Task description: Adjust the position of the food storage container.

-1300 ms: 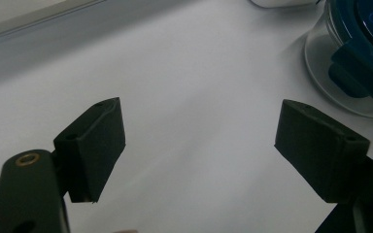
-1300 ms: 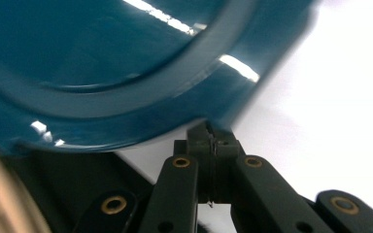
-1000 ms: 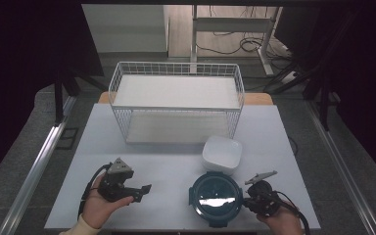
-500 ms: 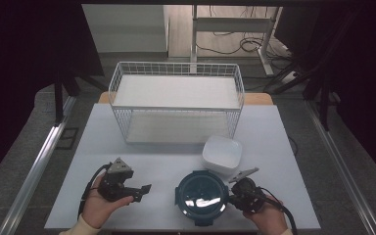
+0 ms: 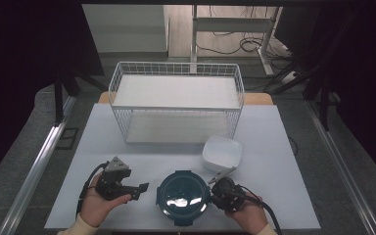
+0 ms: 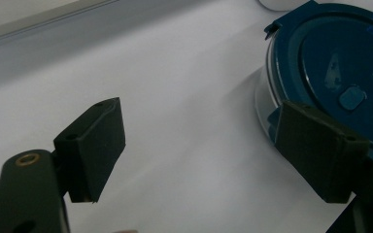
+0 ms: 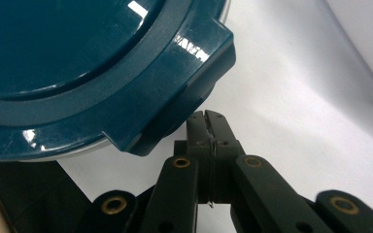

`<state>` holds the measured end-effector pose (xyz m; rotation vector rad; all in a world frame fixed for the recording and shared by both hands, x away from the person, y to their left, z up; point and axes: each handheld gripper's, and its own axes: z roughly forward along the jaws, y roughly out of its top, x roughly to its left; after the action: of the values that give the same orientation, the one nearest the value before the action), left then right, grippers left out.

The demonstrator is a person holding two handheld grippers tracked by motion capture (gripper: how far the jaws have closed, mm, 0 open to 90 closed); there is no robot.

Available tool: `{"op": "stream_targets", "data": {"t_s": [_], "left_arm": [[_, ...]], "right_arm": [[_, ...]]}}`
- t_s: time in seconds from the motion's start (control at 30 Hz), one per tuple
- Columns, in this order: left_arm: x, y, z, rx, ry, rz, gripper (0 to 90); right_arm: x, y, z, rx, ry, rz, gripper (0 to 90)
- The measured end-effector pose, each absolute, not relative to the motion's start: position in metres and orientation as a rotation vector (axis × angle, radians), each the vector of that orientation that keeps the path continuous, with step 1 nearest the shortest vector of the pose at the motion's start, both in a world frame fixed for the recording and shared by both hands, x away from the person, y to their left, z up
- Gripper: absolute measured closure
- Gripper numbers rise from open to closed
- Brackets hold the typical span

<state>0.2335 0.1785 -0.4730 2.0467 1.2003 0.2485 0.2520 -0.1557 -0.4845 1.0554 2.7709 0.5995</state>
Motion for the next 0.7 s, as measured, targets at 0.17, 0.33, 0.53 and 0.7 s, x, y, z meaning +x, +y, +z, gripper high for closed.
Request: {"op": "stream_targets", "data": {"t_s": [0.17, 0.33, 0.53, 0.7], "left_arm": [[0.234, 0.179, -0.474, 2.047, 1.203, 0.249, 18.0], [0.234, 0.182, -0.474, 2.033, 1.217, 0.25, 18.1], [0.234, 0.182, -0.473, 2.027, 1.221, 0.253, 18.1], [0.233, 0.179, -0.472, 2.023, 1.219, 0.247, 17.8]], "right_arm": [[0.251, -0.158, -0.486, 1.045, 2.765, 0.64, 89.6], [0.248, -0.177, -0.478, 1.09, 2.699, 0.762, 89.5], [0.247, -0.202, -0.471, 1.153, 2.608, 0.913, 82.4], [0.251, -0.214, -0.47, 1.224, 2.534, 1.062, 41.6]]}}
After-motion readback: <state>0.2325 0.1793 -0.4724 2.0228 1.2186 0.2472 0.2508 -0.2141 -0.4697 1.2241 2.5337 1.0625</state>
